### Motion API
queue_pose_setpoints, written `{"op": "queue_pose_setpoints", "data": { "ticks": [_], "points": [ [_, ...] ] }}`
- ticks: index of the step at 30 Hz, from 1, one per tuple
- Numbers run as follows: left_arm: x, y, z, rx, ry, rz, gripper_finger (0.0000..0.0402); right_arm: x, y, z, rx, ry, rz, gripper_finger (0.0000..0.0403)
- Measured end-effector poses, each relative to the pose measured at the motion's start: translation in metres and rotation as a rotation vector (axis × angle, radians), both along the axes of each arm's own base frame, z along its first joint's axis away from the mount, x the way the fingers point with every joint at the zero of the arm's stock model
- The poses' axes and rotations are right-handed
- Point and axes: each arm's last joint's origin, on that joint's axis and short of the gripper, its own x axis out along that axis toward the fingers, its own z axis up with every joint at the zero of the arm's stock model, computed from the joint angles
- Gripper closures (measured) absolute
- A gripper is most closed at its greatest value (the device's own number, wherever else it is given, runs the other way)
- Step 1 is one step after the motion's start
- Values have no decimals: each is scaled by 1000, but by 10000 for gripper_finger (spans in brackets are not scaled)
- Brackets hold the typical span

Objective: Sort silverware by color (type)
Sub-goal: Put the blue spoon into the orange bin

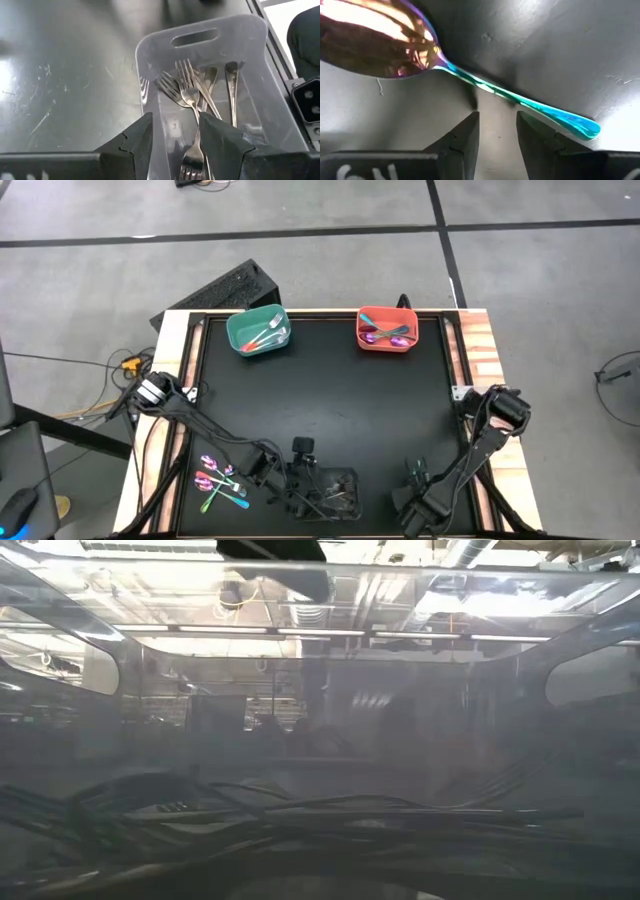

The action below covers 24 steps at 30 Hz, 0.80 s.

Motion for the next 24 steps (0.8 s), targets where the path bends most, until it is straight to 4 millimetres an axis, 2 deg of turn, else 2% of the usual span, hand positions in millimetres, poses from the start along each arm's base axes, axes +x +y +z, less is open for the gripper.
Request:
{"op": "queue_pose_setpoints", "data": {
  "ticks": [11, 24],
  "points": [
    [-16, 13, 24, 88, -11, 70, 253, -4, 4, 5, -66, -54, 50, 240],
    [-24, 20, 26, 152, 11, 141, 253, 6, 16, 6, 72, -117, 382, 234]
  ]
}}
